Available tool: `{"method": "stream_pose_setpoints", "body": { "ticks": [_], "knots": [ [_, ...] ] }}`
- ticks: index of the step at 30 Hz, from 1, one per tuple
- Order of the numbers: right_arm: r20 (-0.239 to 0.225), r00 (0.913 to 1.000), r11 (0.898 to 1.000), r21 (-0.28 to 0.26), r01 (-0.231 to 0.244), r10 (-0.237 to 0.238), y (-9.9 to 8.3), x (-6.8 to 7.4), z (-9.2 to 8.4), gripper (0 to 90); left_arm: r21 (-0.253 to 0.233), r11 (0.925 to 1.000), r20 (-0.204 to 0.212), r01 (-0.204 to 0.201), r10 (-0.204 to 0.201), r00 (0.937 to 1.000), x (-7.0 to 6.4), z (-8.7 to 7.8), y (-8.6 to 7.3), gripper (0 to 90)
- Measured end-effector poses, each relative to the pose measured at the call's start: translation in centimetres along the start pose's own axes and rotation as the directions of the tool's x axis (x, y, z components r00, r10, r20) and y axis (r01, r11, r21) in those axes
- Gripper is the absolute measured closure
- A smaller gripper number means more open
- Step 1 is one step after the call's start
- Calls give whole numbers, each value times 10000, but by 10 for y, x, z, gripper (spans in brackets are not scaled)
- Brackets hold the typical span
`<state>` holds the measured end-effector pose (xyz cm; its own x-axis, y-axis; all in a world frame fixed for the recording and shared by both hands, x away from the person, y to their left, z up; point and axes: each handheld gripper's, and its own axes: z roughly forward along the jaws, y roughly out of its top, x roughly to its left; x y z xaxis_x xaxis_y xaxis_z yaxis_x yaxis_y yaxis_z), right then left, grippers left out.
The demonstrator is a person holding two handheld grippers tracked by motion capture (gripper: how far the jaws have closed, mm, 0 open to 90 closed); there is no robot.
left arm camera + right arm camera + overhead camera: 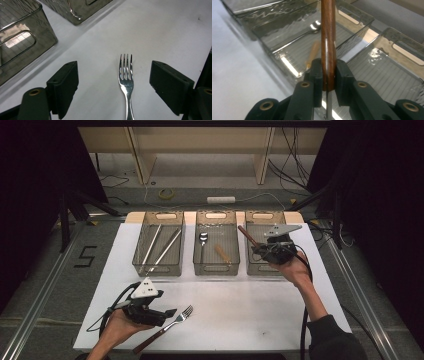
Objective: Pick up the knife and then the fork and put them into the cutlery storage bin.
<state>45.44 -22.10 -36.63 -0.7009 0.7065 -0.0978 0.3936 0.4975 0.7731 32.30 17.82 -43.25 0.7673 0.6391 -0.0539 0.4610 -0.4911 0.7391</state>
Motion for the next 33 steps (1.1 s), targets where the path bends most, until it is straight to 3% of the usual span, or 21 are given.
{"method": "stream_pose_setpoints", "body": {
  "ticks": [17,26,33],
  "knots": [
    [810,9883,9910,237,-1314,1291,23,-41,32,791,-1,10000,-83,-42,42,10000,-2,-6,-6,225],
    [1116,9752,9806,223,-1947,1911,25,-55,45,791,-32,10000,-71,-5,5,10000,-2,-8,-8,224],
    [1488,9575,9662,370,-2550,2470,18,-62,58,790,-13,10000,-14,25,-25,10000,-3,-9,-9,221]
  ]
}}
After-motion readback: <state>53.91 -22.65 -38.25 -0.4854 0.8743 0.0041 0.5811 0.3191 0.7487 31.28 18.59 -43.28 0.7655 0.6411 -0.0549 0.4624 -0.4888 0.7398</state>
